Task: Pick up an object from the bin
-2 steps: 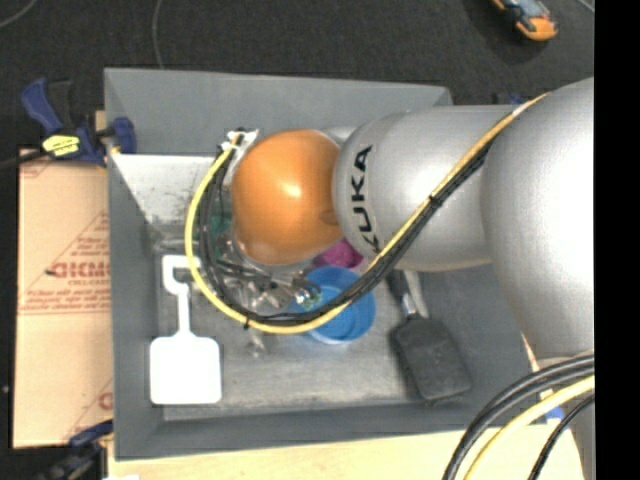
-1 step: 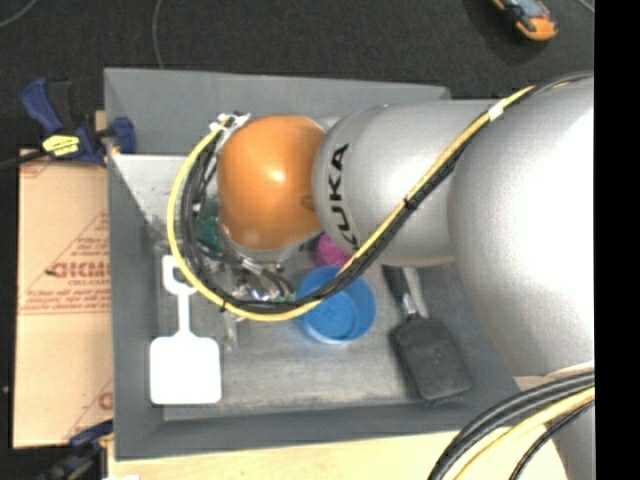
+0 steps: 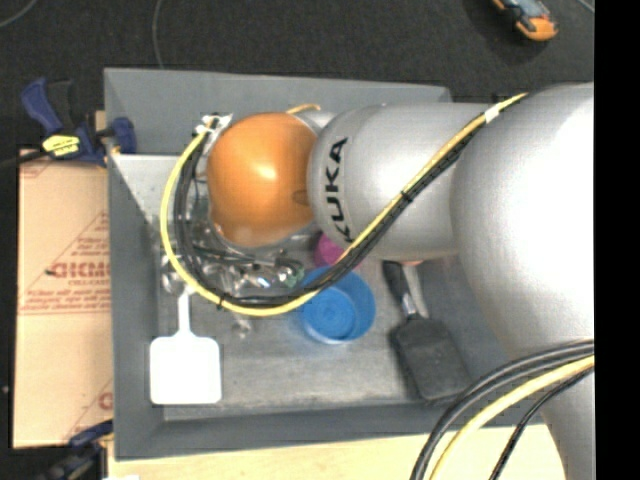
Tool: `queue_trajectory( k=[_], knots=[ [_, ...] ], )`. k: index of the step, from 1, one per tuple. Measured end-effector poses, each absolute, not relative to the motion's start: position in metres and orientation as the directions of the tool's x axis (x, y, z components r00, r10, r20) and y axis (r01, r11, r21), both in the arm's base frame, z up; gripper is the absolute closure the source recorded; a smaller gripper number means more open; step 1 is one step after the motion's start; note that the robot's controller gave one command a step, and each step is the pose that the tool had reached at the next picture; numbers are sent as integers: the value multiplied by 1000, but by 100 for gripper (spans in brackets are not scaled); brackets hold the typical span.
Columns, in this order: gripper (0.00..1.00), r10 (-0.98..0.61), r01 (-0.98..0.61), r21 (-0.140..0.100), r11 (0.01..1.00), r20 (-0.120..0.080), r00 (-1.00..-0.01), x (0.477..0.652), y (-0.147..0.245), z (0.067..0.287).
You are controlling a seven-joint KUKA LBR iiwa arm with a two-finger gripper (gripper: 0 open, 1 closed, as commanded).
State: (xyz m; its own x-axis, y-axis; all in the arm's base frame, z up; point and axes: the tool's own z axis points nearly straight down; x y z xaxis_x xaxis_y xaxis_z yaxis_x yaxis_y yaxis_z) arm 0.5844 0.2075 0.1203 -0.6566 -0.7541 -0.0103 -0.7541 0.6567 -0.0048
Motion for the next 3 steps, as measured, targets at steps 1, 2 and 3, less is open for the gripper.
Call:
queue_trajectory(
  k=[1, 2, 3],
  knots=[
    [0, -748, -748, -2, 663, -12, -663, 579, 212, 70],
    [100, -981, -981, -10, 194, -7, -194, 572, 201, 71],
    [100, -981, -981, -9, 195, -7, -195, 572, 201, 71]
  ],
)
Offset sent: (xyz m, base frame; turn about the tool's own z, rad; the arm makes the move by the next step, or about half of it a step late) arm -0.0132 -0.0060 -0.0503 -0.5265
